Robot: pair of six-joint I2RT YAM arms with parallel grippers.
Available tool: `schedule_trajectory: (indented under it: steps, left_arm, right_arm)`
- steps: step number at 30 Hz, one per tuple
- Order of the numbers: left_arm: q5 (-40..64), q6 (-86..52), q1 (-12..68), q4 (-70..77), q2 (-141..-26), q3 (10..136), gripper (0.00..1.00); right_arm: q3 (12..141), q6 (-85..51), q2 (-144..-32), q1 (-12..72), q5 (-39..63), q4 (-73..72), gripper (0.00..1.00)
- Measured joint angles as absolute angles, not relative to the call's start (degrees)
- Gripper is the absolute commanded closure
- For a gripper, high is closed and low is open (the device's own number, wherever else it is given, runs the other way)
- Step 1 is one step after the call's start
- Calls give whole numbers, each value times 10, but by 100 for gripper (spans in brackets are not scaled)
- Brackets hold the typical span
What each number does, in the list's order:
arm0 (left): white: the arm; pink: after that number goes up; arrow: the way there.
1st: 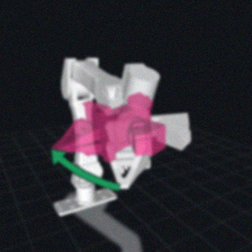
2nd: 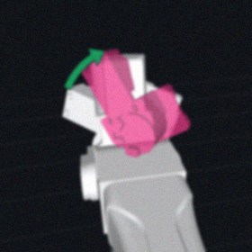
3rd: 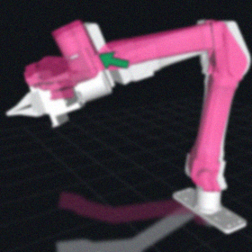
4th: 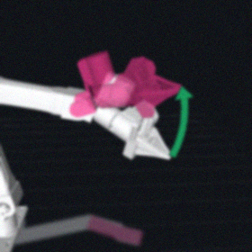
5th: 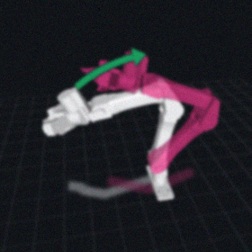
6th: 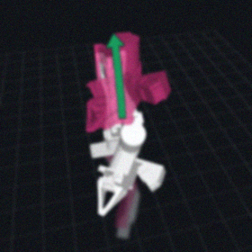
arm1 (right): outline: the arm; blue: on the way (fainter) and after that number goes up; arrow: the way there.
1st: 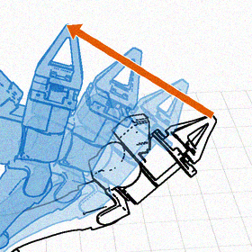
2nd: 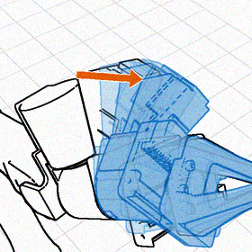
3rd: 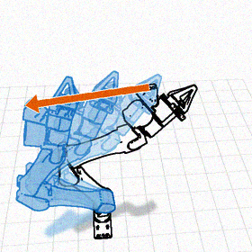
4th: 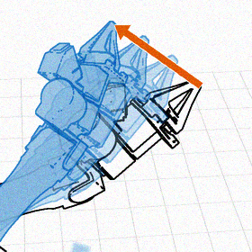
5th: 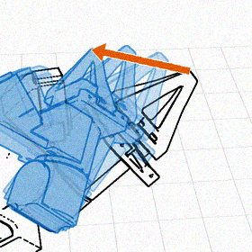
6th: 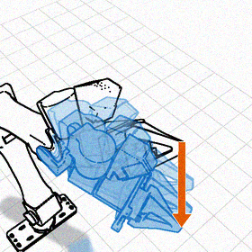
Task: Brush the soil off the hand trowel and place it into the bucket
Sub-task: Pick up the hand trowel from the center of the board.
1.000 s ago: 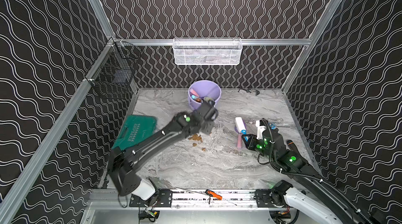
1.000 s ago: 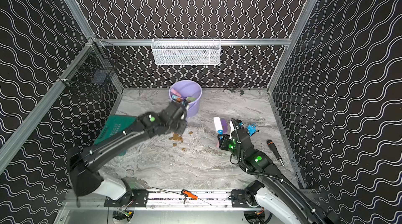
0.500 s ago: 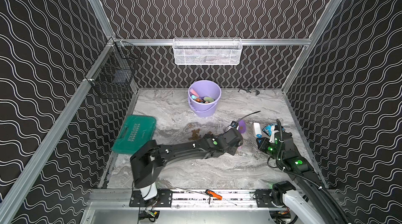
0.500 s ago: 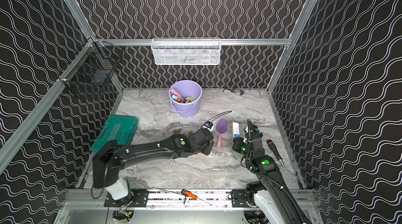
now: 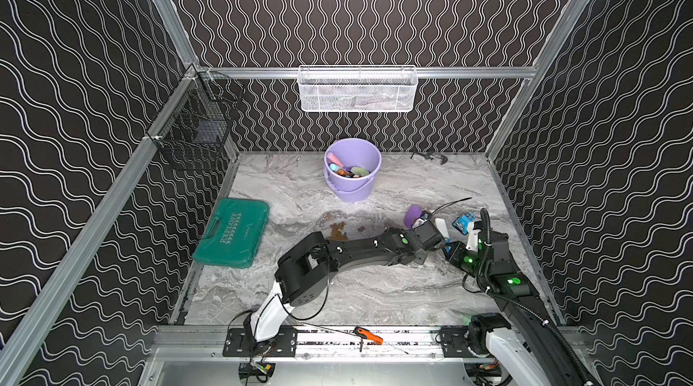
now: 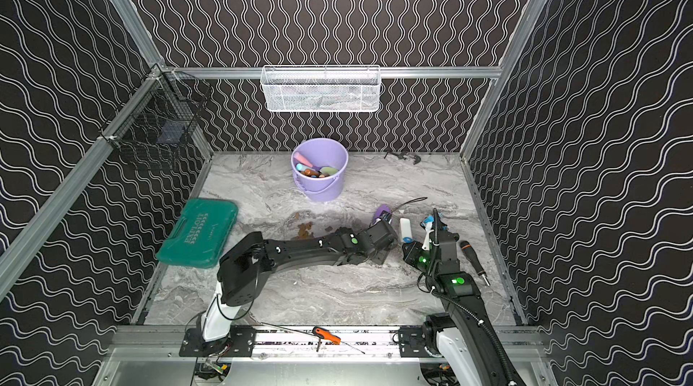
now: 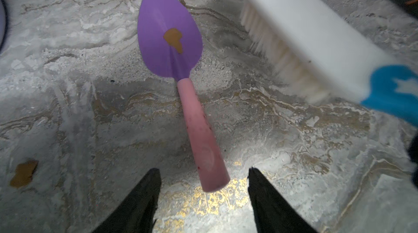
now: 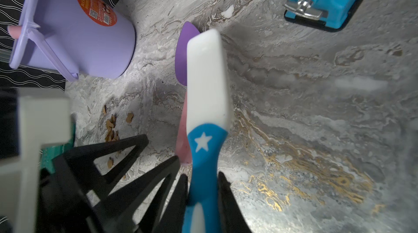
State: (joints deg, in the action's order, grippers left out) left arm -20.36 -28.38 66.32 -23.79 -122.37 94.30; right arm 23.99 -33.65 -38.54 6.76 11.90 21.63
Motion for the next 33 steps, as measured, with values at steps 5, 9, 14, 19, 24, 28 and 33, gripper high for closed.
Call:
schedule_trajectory:
  steps: [5,9,14,19,24,28,33]
  left_arm:
    - [-203,-282,658,-245,-1263,969,37]
    - [-201,-282,649,-247,-1280,971,42]
    - [-199,-281,641,-247,-1296,978,47]
    - [-195,-281,637,-245,-1305,980,53]
    - [-192,-281,633,-232,-1311,983,60]
    - [-192,-283,628,-228,-1310,981,73]
    - [-180,-281,614,-233,-1293,962,100]
  right_arm:
    - [237,-339,-379,67,125,212,100]
    - [235,-340,-375,66,126,210,100]
    - [229,-341,-371,63,129,210,100]
    - [227,-341,-368,62,130,209,100]
    - [225,-349,-369,62,137,206,100]
    - [225,-349,-369,62,142,205,100]
    - [226,-349,-369,62,144,204,100]
